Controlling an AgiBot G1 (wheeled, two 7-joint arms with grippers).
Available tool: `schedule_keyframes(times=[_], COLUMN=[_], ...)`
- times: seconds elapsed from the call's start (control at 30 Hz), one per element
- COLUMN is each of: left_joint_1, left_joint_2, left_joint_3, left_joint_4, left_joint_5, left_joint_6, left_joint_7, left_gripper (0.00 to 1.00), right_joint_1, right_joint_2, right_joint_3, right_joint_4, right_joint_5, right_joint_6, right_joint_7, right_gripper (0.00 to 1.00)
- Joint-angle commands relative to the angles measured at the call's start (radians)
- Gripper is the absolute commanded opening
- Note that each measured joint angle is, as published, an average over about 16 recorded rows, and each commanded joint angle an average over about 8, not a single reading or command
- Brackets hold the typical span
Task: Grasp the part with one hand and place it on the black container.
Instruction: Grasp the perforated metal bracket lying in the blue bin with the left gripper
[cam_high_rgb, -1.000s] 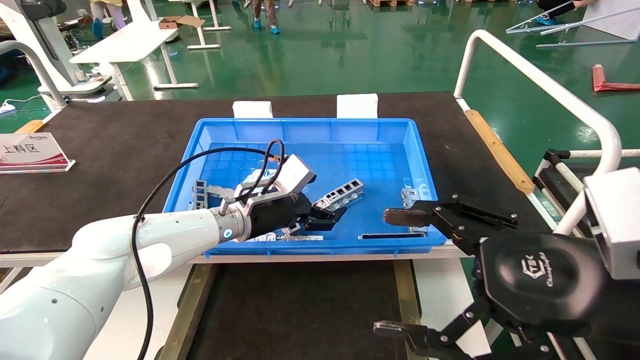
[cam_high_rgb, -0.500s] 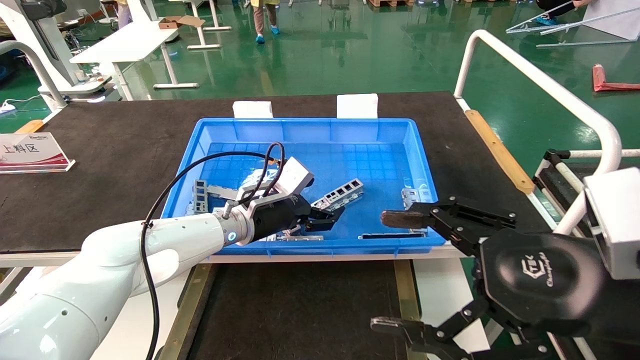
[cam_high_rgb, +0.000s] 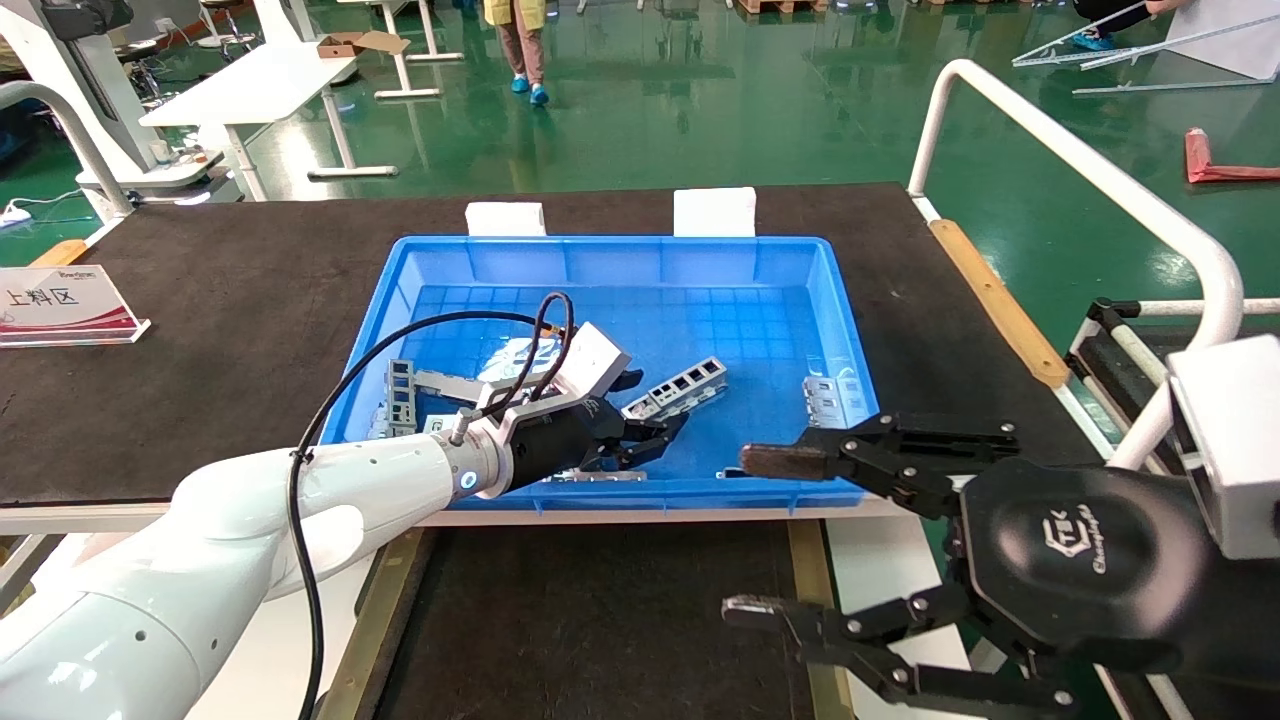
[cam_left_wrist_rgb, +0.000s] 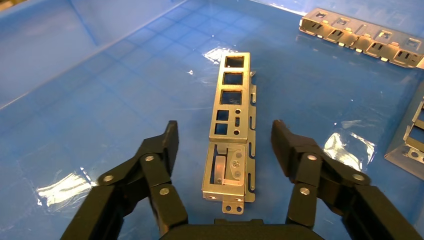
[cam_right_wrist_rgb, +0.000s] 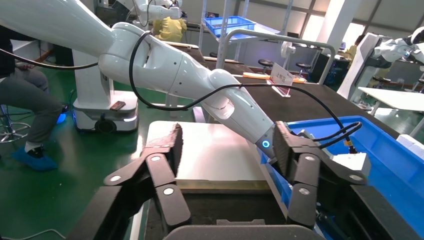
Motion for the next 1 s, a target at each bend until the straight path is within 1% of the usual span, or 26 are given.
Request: schedule_keyframes(times=[0.03,0.5,0.73,0.87,1.0], left_joint_1=[-0.002,-0.008,-0.029,-0.052,-0.076], left_joint_2=[0.0,-0.003,-0.008,-0.018,-0.044], left_joint_3=[0.012,0.066,0.07,0.058,0.039], left_joint_4=[0.0,-0.002,0.012,0.019,0.021], left_joint_5=[-0.012,-0.108,-0.159,-0.195,-0.232], left_joint_6=[-0.003,0.009,0.033,0.082,0.191], left_joint_7=[0.0,0.014,0.043,0.069,0.098], left_gripper=[0.0,0.0,0.0,0.0,0.0], right_joint_1=[0.0,0.0,0.0,0.0,0.0], right_joint_2=[0.0,0.0,0.0,0.0,0.0], right_joint_3=[0.0,0.0,-0.001,-0.001,-0.001], right_joint_4=[0.0,0.0,0.0,0.0,0.0], right_joint_5=[0.0,0.0,0.0,0.0,0.001], right_joint_6=[0.0,0.0,0.0,0.0,0.0], right_joint_7=[0.0,0.0,0.0,0.0,0.0], right_gripper=[0.0,0.0,0.0,0.0,0.0])
